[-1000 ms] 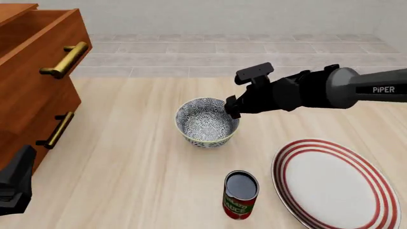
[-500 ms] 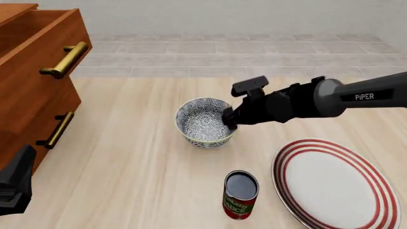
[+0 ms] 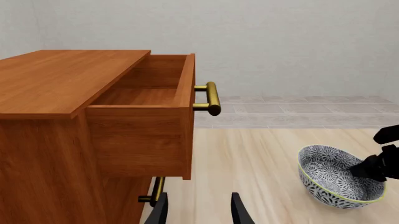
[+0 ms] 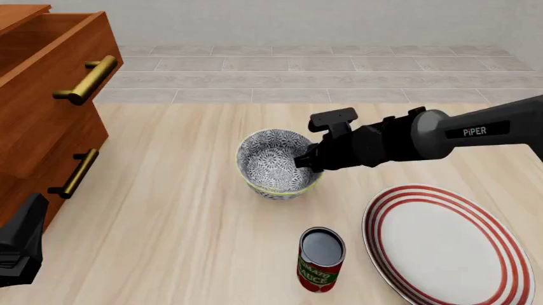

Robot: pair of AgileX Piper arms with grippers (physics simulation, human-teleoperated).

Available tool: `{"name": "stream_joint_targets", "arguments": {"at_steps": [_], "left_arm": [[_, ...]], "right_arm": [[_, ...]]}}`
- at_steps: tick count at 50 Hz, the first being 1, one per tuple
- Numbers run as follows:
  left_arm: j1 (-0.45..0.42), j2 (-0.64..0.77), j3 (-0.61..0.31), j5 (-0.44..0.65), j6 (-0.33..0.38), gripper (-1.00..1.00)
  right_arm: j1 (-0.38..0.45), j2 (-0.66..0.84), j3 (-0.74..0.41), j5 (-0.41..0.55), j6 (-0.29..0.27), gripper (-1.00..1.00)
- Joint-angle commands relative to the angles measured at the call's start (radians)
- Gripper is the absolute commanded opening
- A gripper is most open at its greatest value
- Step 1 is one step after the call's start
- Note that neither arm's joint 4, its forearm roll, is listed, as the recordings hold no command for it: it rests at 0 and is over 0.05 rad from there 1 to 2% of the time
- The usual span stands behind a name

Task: Put the bowl on the plate.

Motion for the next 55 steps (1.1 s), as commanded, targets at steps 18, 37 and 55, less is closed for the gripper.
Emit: {"name": "stream_joint_targets", "arguments": {"at_steps": [18,37,55], "left_arm": [[0.000,0.000,0.000,0.000,0.000,1.00],[0.000,0.000,0.000,0.000,0.000,1.00],[0.000,0.000,0.000,0.000,0.000,1.00]], "right_arm": [[-0.003,-0.007,0.015,-0.002,0.010,-1.00],[0.002,-0.090,-0.007,0.037,0.001,-1.00],[0.010,-0.171,0.010,0.012,0.120,-1.00]]}}
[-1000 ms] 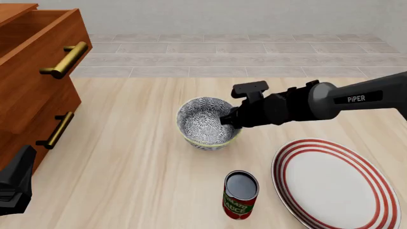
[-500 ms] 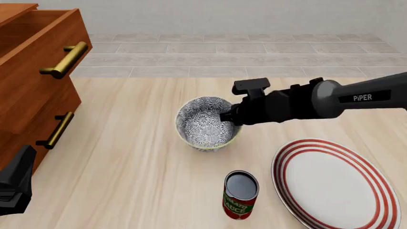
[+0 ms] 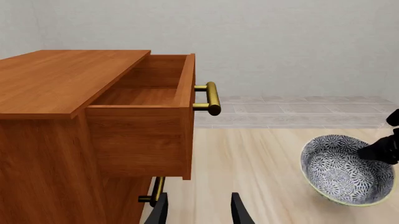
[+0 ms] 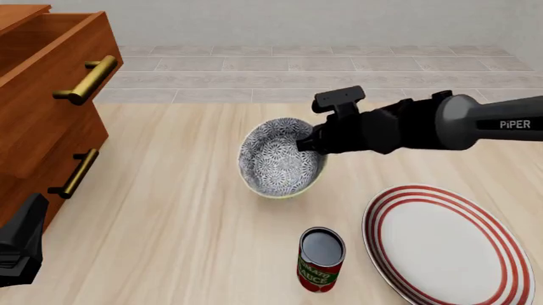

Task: Put the bowl on the plate.

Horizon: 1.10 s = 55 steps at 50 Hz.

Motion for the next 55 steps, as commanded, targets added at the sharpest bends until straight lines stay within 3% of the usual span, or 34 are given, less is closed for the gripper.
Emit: {"name": "stream_joint_targets", "arguments": {"at_steps": [1,3,5,8,27,55], "left_arm": [[0.000,0.000,0.000,0.000,0.000,1.00],[0.000,0.000,0.000,0.000,0.000,1.00],[0.000,0.000,0.000,0.000,0.000,1.00],[0.000,0.000,0.000,0.000,0.000,1.00],[0.000,0.000,0.000,0.000,0.000,1.00],[0.000,0.000,0.000,0.000,0.000,1.00]], "right_arm": [[0.009,-0.062,0.018,-0.022,0.102,-1.00],[0.000,-0.064,0.014,-0.018,0.086,-1.00],[0.007,-0.082,0.029,-0.035,0.131,-1.00],[-0.001,-0.086,0.030,-0.033,0.122,-1.00],[-0.050,-0.247,0.158,-0.079,0.236,-1.00],[-0.191,-0.589,0.391,-0.031,0.274,-1.00]]}}
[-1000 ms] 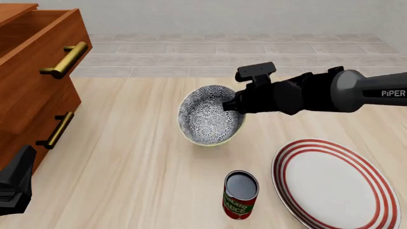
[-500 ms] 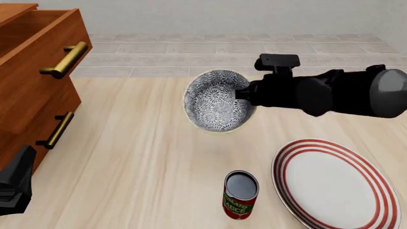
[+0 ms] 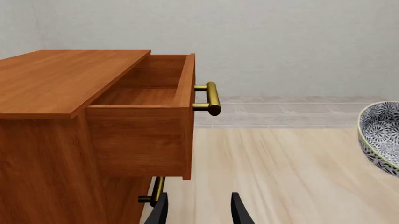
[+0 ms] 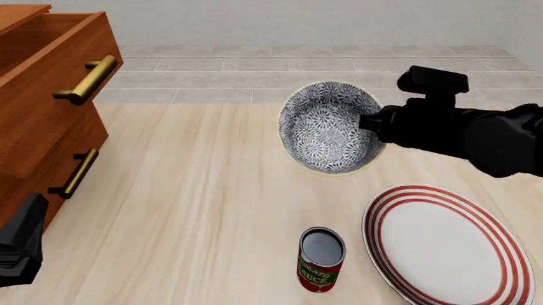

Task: Put the bowl on the plate.

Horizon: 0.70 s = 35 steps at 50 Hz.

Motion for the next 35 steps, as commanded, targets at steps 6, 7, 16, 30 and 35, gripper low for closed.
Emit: {"name": "stream_joint_targets", "arguments": {"at_steps": [6,7,16,30,35], "left_arm": [[0.000,0.000,0.000,0.000,0.000,1.00],[0.000,0.000,0.000,0.000,0.000,1.00],[0.000,0.000,0.000,0.000,0.000,1.00],[0.000,0.000,0.000,0.000,0.000,1.00],[0.000,0.000,0.000,0.000,0.000,1.00]], "right_arm": [[-0.098,-0.201,0.113,0.060,0.012,-1.00],[-0.104,-0.208,0.115,0.065,0.012,-1.00],[-0.150,-0.321,0.162,0.131,0.012,-1.00],[-0.212,-0.459,0.244,0.214,0.034,-1.00],[-0.227,-0.487,0.248,0.251,0.027,-1.00]]}}
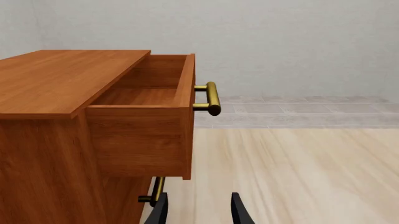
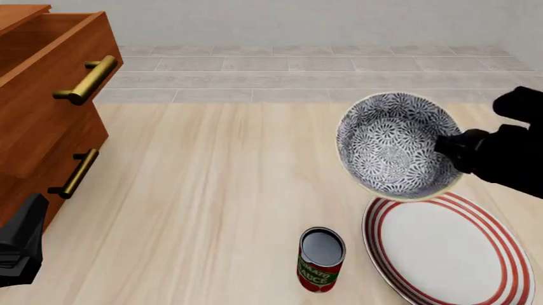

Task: Put the bowl on the plate.

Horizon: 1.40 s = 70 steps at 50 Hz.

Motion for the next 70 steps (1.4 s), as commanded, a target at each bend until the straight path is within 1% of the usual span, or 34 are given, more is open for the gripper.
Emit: {"name": "stream_joint_targets", "arguments": {"at_steps": [1,5,13,15,17,24,26,32,45,55,61,70], "left_arm": [[0.000,0.000,0.000,0.000,0.000,1.00],[0.000,0.000,0.000,0.000,0.000,1.00],[0.000,0.000,0.000,0.000,0.000,1.00],[0.000,0.000,0.000,0.000,0.000,1.00],[0.000,0.000,0.000,0.000,0.000,1.00],[0.000,0.000,0.000,0.000,0.000,1.00],[0.000,0.000,0.000,0.000,0.000,1.00],[0.000,0.000,0.000,0.000,0.000,1.00],[0.000,0.000,0.000,0.000,0.000,1.00],[0.000,0.000,0.000,0.000,0.000,1.00],[0.000,0.000,0.000,0.000,0.000,1.00],[0.000,0.000,0.000,0.000,0.000,1.00]], "right_arm": [[-0.043,-0.100,0.032,0.081,0.003,-1.00],[-0.066,-0.133,0.038,0.125,-0.015,-1.00],[-0.116,-0.212,0.076,0.187,-0.019,-1.00],[-0.118,-0.217,0.077,0.192,-0.019,-1.00],[-0.134,-0.237,0.070,0.221,-0.026,-1.00],[-0.155,-0.267,0.087,0.251,-0.028,-1.00],[-0.170,-0.271,0.108,0.247,-0.022,-1.00],[-0.174,-0.276,0.156,0.225,-0.014,-1.00],[-0.197,-0.236,0.259,0.134,0.002,-1.00],[-0.206,-0.183,0.302,0.060,0.001,-1.00],[-0.213,-0.179,0.321,0.043,0.001,-1.00],[-0.222,-0.140,0.354,-0.013,0.006,-1.00]]}}
